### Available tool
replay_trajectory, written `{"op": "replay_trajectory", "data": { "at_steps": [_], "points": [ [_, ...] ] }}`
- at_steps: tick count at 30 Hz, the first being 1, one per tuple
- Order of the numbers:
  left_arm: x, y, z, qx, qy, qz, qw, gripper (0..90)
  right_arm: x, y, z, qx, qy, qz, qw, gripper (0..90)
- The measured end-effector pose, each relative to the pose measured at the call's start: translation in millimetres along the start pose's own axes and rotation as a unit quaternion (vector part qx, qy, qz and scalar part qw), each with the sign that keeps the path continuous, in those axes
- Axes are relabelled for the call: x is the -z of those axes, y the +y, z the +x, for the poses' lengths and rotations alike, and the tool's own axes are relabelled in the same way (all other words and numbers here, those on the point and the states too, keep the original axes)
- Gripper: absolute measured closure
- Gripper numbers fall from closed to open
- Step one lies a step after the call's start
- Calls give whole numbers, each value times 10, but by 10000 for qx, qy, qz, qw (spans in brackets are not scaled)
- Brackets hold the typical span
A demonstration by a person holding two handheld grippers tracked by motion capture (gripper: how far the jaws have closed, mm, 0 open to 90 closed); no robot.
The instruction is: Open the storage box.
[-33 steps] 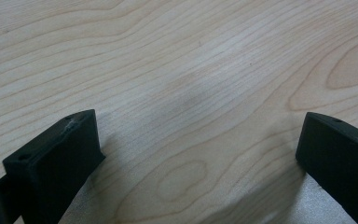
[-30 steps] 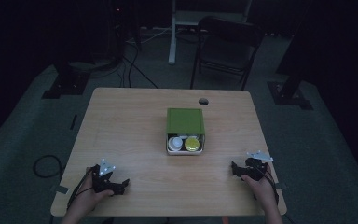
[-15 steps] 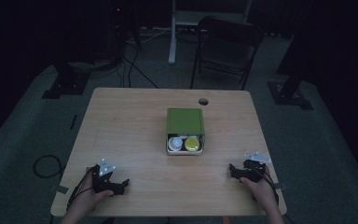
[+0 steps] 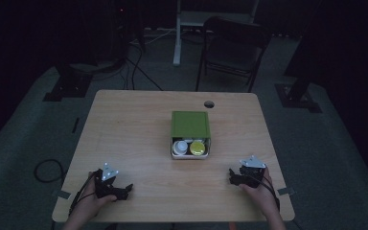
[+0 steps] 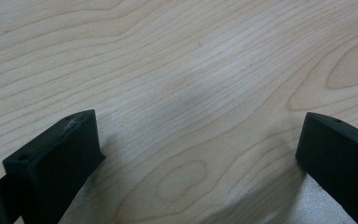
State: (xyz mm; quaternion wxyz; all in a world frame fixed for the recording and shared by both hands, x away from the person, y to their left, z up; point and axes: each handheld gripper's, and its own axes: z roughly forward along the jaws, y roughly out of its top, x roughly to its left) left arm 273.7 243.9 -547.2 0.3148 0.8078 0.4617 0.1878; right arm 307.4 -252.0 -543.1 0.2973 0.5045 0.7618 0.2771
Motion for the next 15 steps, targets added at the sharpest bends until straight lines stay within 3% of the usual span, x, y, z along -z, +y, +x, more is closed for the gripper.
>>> {"op": "replay_trajectory", "data": {
  "at_steps": [3,6,15],
  "points": [
    [0,0,0,0,0,0,10000,0,19,21,56,75,12,-77,9999,109],
    [0,0,0,2,0,-1,10000,0,43,51,135,340,-71,-162,9993,112],
    [0,0,0,-2,0,2,10000,0,75,143,413,901,-24,-296,9955,130]
  ]
}}
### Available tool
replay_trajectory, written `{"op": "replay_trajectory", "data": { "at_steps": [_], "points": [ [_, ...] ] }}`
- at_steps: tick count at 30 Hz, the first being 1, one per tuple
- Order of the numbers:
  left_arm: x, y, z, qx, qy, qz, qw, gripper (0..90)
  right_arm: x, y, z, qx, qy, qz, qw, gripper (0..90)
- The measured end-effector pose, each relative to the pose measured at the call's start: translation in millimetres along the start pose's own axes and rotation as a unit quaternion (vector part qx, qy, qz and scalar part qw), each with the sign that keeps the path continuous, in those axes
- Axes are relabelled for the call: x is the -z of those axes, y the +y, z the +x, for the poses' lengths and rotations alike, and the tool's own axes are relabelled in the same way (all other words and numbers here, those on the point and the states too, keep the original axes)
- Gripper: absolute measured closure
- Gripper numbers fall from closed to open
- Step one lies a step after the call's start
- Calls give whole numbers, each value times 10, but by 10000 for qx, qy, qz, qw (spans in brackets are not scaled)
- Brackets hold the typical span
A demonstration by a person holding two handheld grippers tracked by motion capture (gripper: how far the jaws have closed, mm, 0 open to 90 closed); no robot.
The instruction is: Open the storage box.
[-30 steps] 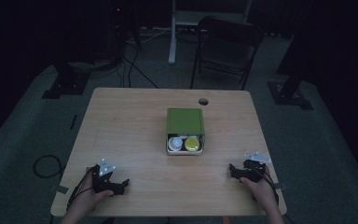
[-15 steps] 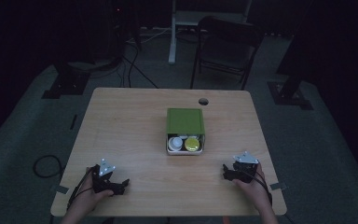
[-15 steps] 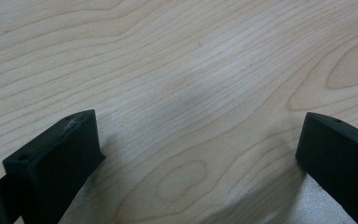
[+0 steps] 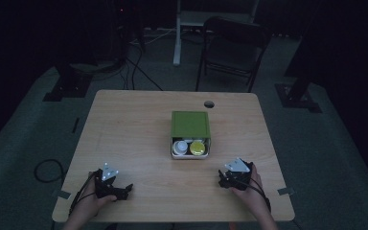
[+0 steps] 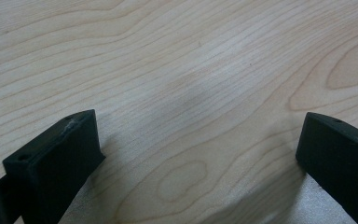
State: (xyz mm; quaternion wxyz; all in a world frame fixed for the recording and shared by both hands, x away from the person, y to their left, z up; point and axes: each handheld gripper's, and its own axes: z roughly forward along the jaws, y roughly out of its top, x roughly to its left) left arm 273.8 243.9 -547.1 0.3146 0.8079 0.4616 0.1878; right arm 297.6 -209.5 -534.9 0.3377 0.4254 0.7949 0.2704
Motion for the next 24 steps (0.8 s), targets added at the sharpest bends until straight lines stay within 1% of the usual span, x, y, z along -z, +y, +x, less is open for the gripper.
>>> {"op": "replay_trajectory", "data": {
  "at_steps": [2,6,7,11,13,15,17,19,21,24],
  "points": [
    [0,0,0,-1,1,0,10000,0,0,35,54,175,-52,-51,9998,130],
    [0,0,0,1,0,-1,10000,0,-7,96,148,448,-133,-165,9988,139],
    [0,0,0,1,0,-1,10000,0,-8,112,177,555,-163,-190,9981,139],
    [0,0,0,1,0,-2,10000,0,-5,157,276,783,-173,-288,9964,145],
    [0,0,0,-1,0,-1,10000,0,-11,174,323,902,-150,-309,9953,148],
    [0,0,0,0,0,-2,10000,0,-19,188,367,1057,-176,-314,9937,163],
    [0,0,0,-1,0,-1,10000,0,-19,201,405,1139,-180,-329,9928,163],
    [0,0,0,-1,0,-2,10000,0,-12,220,448,1293,-207,-367,9907,163],
    [0,0,0,-1,-1,0,10000,0,-5,242,499,1486,-286,-418,9876,163],
    [0,0,0,-1,0,0,10000,0,2,280,568,1720,-328,-497,9833,165]
  ]
}}
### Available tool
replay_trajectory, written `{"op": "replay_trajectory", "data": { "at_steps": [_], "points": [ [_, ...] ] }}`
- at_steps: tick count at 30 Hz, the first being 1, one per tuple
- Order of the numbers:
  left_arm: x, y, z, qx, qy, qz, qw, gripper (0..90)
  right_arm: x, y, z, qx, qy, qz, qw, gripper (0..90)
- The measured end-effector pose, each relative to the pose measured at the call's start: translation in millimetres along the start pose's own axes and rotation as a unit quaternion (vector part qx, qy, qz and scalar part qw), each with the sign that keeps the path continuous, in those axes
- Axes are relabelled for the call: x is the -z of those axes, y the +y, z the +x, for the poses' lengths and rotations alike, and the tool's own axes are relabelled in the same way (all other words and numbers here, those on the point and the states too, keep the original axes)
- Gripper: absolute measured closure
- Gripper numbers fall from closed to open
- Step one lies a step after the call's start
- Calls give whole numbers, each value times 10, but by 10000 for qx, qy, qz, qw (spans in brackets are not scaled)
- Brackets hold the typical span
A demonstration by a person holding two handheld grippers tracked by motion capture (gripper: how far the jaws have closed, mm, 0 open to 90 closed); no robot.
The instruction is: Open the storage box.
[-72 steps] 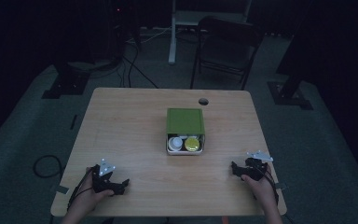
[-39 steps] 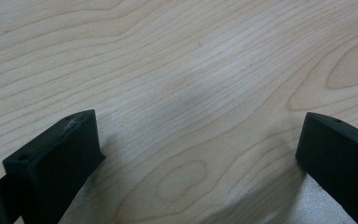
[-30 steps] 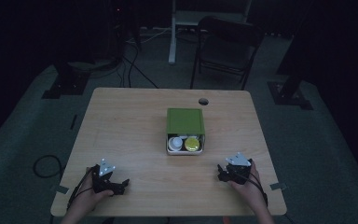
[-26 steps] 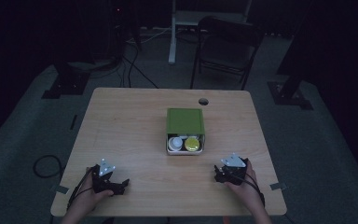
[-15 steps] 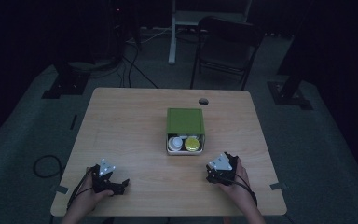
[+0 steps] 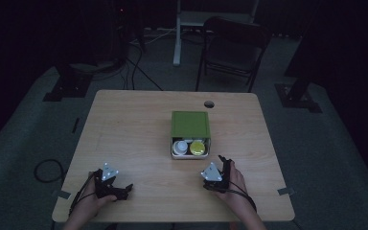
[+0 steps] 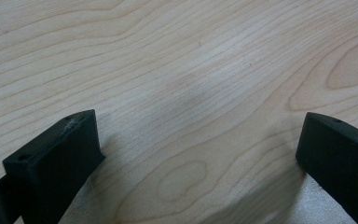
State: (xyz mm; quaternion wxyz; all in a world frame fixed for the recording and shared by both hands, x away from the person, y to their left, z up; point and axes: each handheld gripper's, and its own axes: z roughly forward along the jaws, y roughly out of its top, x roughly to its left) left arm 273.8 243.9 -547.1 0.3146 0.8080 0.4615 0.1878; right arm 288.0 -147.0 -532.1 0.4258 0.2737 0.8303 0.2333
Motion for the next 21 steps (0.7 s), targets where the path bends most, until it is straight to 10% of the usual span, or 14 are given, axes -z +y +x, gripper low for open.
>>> {"op": "replay_trajectory", "data": {
  "at_steps": [15,21],
  "points": [
    [-1,0,-1,5,-1,-6,10000,0,2,167,219,1334,-326,-266,9902,449],
    [1,0,1,-7,-2,5,10000,0,15,265,312,2142,-443,-356,9751,527]
  ]
}}
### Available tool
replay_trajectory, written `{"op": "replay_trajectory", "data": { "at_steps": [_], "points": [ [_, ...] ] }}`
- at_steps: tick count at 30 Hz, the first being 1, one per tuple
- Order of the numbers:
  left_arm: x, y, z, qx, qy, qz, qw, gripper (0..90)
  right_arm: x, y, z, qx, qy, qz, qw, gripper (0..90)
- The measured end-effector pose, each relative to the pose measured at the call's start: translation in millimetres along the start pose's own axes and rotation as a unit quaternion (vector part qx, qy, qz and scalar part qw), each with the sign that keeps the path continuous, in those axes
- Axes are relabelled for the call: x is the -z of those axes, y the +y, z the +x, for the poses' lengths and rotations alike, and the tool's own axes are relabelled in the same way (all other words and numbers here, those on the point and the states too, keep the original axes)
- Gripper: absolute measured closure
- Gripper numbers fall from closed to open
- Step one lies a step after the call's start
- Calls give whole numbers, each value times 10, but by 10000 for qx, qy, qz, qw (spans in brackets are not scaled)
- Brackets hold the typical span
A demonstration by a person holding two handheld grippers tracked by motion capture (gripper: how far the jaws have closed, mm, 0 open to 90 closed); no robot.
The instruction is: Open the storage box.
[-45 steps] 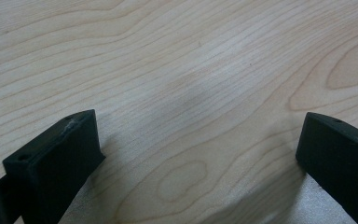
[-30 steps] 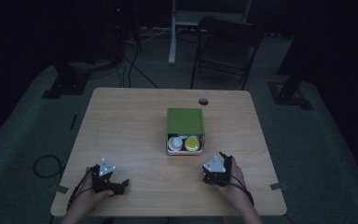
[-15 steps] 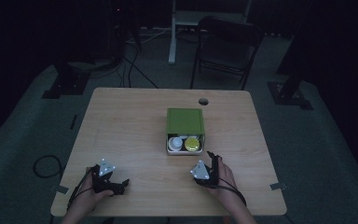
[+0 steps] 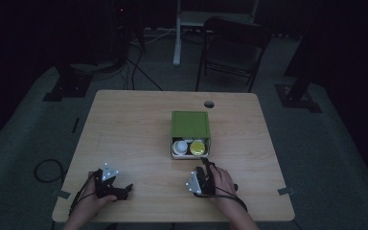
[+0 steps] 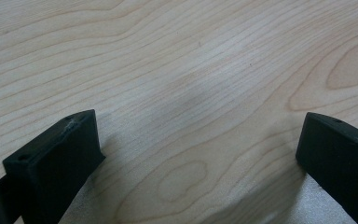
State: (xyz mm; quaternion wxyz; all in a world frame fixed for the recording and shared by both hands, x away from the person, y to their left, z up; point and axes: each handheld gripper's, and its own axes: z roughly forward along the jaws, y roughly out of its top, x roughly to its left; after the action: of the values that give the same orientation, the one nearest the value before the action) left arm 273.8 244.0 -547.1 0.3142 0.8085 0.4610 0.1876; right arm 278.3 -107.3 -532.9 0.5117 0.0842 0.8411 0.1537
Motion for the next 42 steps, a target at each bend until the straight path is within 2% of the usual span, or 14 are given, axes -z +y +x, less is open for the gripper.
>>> {"op": "replay_trajectory", "data": {
  "at_steps": [7,12,17,20,34,42],
  "points": [
    [0,0,0,1,0,-1,10000,0,-31,112,61,372,-70,-162,9992,549],
    [0,0,0,4,0,-1,10000,0,-67,175,103,655,-137,-181,9976,557],
    [0,0,0,2,0,-3,10000,0,-99,225,121,838,-259,-276,9958,562],
    [-1,0,-1,8,1,-7,10000,0,-132,236,122,917,-291,-215,9951,566],
    [-1,-1,-1,8,1,-10,10000,0,-276,293,136,1064,-380,-170,9934,590],
    [-1,0,-1,8,1,-7,10000,0,-339,311,132,1045,-395,-107,9937,618]
  ]
}}
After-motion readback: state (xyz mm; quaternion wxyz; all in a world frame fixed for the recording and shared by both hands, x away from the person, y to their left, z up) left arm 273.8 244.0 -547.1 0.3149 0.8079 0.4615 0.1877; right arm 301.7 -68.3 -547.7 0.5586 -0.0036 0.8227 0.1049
